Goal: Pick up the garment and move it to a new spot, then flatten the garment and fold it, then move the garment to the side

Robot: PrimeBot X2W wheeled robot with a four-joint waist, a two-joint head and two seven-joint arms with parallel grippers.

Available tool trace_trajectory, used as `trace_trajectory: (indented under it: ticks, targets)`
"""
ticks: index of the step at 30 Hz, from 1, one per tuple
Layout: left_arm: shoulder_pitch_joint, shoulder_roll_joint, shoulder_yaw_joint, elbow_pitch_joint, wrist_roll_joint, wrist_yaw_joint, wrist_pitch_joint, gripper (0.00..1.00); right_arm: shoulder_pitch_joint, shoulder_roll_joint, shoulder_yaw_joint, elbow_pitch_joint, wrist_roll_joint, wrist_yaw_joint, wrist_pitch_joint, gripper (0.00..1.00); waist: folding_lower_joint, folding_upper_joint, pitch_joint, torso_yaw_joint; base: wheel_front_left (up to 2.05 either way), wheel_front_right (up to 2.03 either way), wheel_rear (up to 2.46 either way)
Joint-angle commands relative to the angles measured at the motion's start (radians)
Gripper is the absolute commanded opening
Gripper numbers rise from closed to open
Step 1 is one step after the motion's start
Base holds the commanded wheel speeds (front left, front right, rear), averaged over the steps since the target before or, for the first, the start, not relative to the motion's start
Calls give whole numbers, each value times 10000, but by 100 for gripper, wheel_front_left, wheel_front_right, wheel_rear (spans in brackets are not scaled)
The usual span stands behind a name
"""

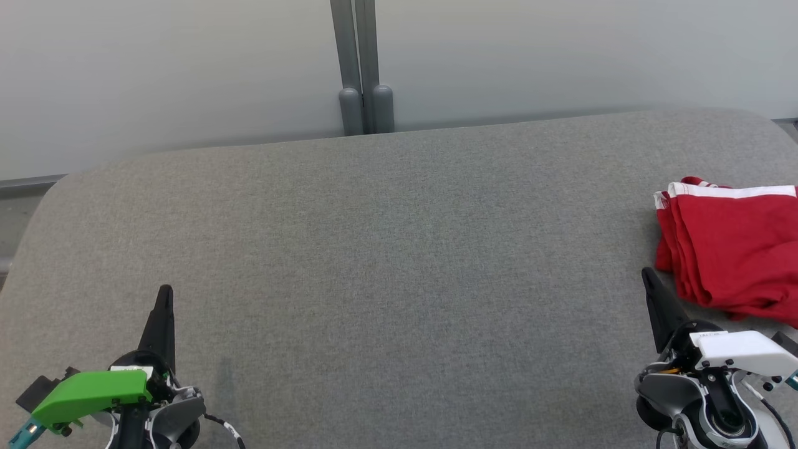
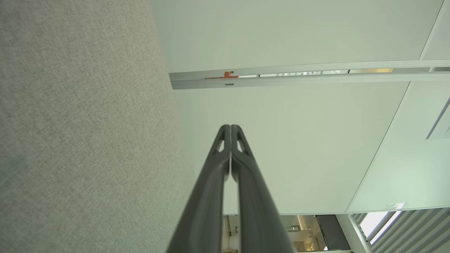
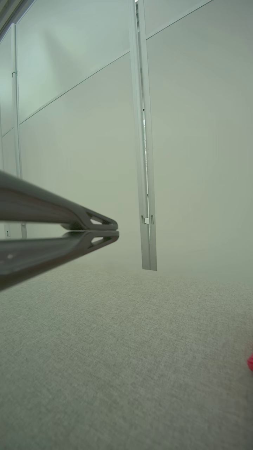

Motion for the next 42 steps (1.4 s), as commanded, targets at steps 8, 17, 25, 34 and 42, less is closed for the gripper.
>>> trace_trajectory:
  ticks: [8,17,25,34,42]
  targets:
    - [-122,19,55,-13,6,-47,31,0,-56,-9,-19,-33,66,7,32,0,0,-1,0,0,0,0,0]
    - [-123,12,64,-13,20,-47,44,0,-56,-9,-18,-33,67,7,32,0,0,-1,0,0,0,0,0]
    - [-124,6,74,-13,32,-47,30,0,-56,-11,-17,-33,67,7,31,0,0,-1,0,0,0,0,0]
    - [-126,-1,80,-13,41,-47,39,0,-56,-11,-17,-33,68,7,31,0,0,-1,0,0,0,0,0]
    - [-126,-5,86,-13,51,-47,44,0,-56,-11,-16,-33,68,7,31,0,0,-1,0,0,0,0,0]
